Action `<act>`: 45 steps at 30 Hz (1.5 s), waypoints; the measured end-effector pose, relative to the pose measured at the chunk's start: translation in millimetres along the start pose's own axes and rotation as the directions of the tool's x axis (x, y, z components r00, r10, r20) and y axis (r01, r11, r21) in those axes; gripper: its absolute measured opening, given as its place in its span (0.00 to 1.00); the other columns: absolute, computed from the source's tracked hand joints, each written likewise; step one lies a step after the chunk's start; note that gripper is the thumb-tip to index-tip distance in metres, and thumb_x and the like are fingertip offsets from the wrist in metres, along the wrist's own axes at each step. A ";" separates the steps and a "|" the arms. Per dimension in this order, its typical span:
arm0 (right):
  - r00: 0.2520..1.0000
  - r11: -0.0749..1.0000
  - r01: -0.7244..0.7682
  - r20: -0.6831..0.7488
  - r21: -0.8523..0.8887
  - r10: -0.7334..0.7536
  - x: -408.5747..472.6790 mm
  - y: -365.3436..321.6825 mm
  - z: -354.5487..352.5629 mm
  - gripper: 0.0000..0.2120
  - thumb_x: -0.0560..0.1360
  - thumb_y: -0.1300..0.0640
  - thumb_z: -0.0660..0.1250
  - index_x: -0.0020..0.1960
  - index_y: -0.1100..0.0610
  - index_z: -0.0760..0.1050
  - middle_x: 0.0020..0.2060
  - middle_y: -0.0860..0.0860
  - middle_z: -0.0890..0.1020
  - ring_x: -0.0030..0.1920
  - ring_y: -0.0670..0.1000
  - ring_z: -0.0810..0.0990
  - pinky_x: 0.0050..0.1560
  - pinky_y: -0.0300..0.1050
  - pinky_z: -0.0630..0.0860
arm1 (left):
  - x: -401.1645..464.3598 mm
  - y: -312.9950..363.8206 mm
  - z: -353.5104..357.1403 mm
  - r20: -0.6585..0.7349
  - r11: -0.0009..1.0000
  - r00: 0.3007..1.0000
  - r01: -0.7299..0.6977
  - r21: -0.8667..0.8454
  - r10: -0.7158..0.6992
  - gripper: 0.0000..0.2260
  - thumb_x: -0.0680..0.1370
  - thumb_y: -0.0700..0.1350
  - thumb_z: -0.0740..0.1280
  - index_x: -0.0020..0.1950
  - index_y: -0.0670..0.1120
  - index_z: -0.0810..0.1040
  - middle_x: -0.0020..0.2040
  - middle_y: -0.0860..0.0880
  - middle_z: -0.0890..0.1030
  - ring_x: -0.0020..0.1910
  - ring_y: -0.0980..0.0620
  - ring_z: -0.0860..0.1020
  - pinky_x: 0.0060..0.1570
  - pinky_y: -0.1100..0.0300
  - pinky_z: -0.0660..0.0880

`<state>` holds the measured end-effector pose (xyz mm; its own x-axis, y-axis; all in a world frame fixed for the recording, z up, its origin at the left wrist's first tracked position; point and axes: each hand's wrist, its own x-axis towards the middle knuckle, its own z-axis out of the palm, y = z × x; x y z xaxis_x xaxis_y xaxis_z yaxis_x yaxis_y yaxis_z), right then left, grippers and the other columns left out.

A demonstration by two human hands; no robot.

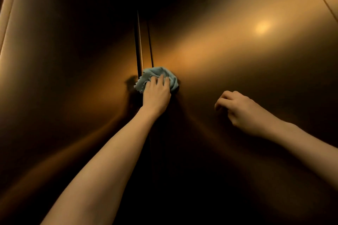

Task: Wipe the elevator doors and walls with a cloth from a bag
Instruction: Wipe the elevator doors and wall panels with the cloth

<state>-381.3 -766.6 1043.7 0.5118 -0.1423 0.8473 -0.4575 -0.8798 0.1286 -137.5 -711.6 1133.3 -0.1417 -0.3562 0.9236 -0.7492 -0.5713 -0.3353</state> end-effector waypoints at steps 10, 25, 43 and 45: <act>0.968 0.981 0.171 -0.169 -0.089 -0.184 -45.9 -12.7 35.7 0.11 0.71 0.68 0.65 0.51 0.58 0.77 0.49 0.54 0.79 0.49 0.56 0.76 0.43 0.43 0.68 | -126.5 16.2 20.2 0.075 0.953 0.969 -0.247 0.178 0.237 0.12 0.64 0.45 0.74 0.44 0.42 0.79 0.45 0.42 0.82 0.50 0.42 0.79 0.50 0.51 0.75; 0.995 0.922 -0.048 0.097 0.384 0.011 -208.2 -51.9 114.7 0.08 0.75 0.62 0.64 0.53 0.54 0.77 0.47 0.46 0.79 0.48 0.46 0.78 0.51 0.48 0.76 | -326.7 100.3 36.9 0.536 0.831 0.748 -0.538 0.142 0.392 0.16 0.80 0.40 0.57 0.66 0.37 0.69 0.65 0.37 0.70 0.66 0.36 0.65 0.61 0.46 0.66; 0.953 0.893 -0.237 0.269 0.381 0.138 -331.4 -71.2 150.0 0.09 0.71 0.58 0.61 0.47 0.57 0.79 0.42 0.50 0.80 0.45 0.52 0.78 0.48 0.51 0.75 | -464.6 147.9 52.4 0.730 0.753 0.451 -0.645 -0.131 0.513 0.18 0.81 0.42 0.55 0.69 0.39 0.68 0.67 0.40 0.69 0.66 0.39 0.64 0.67 0.46 0.58; 0.966 0.937 -0.193 0.226 0.290 0.129 -340.2 -66.7 149.2 0.11 0.72 0.57 0.59 0.47 0.58 0.78 0.44 0.51 0.80 0.46 0.53 0.77 0.48 0.48 0.72 | -462.1 144.6 50.3 0.700 0.810 0.525 -0.572 -0.130 0.483 0.17 0.81 0.41 0.53 0.68 0.39 0.69 0.65 0.42 0.70 0.65 0.40 0.65 0.66 0.47 0.59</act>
<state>-416.4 -727.2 670.0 0.5990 -0.3534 0.7185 -0.3171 -0.9287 -0.1923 -147.9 -666.8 648.7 0.0165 -0.9811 0.1929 -0.6103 -0.1627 -0.7753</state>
